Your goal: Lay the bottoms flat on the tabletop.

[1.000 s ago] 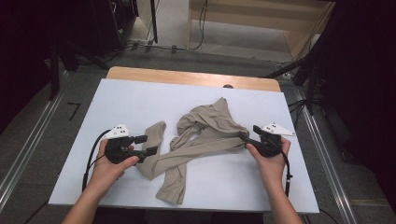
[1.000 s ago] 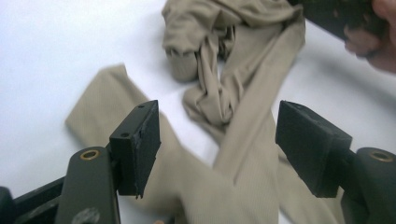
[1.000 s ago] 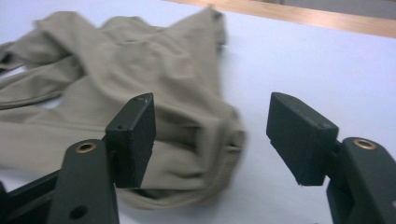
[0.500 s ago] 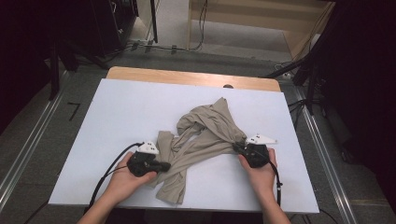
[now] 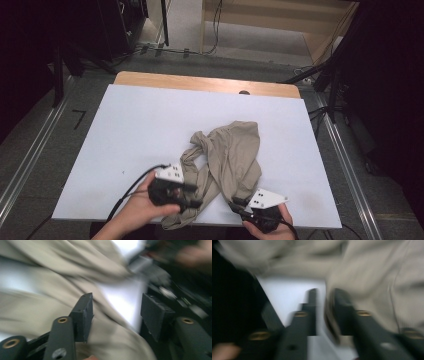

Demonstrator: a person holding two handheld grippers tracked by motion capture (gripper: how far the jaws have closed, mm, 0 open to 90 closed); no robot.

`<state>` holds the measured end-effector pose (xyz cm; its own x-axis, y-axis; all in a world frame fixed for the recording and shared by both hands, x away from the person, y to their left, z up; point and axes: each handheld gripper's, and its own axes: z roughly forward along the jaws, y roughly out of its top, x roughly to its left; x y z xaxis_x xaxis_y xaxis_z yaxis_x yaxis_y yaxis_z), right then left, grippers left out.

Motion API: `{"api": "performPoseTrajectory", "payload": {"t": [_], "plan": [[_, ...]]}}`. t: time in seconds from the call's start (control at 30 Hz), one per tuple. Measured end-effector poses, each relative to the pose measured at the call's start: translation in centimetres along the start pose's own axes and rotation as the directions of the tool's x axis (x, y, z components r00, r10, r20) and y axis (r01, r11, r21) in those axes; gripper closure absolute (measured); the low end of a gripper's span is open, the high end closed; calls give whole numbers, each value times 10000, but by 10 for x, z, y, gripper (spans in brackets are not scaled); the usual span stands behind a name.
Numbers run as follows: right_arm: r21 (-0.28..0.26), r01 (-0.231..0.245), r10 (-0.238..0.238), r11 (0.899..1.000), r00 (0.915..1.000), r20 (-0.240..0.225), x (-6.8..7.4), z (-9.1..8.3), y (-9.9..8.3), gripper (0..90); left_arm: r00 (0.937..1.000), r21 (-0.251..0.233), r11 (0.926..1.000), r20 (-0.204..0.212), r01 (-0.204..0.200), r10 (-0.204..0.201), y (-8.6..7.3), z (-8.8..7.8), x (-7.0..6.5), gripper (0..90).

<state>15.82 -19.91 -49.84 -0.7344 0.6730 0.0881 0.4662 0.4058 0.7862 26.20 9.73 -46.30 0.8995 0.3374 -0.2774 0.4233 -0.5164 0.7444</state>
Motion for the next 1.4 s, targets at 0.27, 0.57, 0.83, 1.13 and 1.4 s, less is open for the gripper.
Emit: {"api": "performPoseTrajectory", "payload": {"t": [0.27, 0.57, 0.83, 1.13, 1.4], "plan": [[-647, -838, 980, 9944, 9597, 2635, -60, 3, 34, 371, 9517, -334, 9861, -2584, 1627, -1658, 20, 33, 72, 389], [322, -2085, 1950, 9775, 9514, 2384, -82, 33, 7, 659, 9639, 779, 9907, -2513, 1112, -884, -4, 28, 62, 864], [383, -1965, 1826, 9797, 9555, 2318, -56, 2, -13, 845, 9686, 1068, 9890, -2373, 1020, -742, -50, -24, 38, 869], [400, -1395, 1352, 9894, 9861, 961, -37, -38, -24, 493, 9709, 407, 9937, -2206, 1046, -931, -62, -64, 23, 637], [-793, -1558, 1691, 9846, 9642, 2045, -104, -23, 27, 429, 9703, -723, 9811, -1512, 1796, -1888, 4, -8, 41, 360]]}}
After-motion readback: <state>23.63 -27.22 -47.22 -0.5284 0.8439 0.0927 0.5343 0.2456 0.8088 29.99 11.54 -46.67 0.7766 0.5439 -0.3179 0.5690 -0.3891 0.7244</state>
